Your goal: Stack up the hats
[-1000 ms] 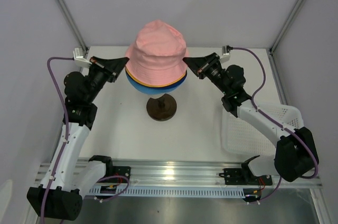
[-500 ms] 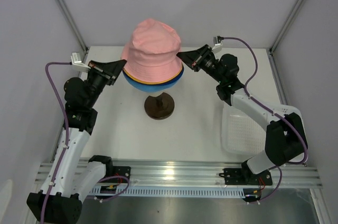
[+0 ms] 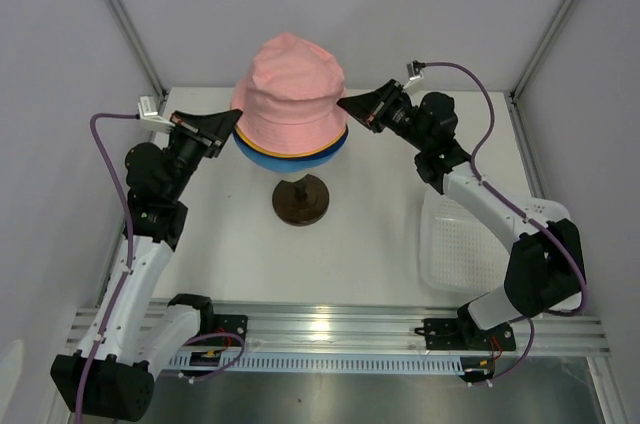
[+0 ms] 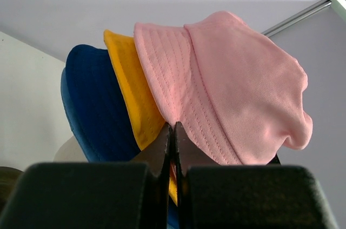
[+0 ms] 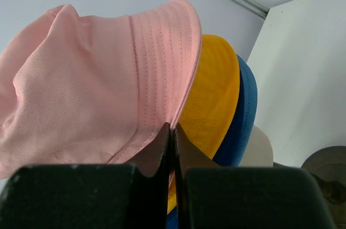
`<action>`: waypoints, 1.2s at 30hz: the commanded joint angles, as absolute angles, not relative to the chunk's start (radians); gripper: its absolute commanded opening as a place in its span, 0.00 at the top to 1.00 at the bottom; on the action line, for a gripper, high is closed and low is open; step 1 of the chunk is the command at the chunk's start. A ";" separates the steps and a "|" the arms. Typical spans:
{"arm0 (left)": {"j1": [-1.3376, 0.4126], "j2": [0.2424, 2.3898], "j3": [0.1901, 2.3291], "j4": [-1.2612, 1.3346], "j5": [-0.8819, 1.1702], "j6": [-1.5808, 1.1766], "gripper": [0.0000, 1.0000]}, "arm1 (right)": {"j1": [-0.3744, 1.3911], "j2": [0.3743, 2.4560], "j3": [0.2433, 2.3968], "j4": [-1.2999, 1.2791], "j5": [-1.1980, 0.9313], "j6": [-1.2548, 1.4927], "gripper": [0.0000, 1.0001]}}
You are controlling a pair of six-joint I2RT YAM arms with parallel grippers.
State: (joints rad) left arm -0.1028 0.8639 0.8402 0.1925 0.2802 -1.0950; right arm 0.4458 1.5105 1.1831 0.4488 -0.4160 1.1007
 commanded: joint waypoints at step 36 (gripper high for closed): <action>-0.109 1.296 1.357 -0.123 0.459 -0.669 0.95 | 0.256 1.397 1.100 0.647 -0.466 1.064 0.33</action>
State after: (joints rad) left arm -0.1005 1.2484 1.2850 -0.0639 0.4004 -0.7250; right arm 0.2417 1.3685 1.0519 0.5011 -0.4522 1.0279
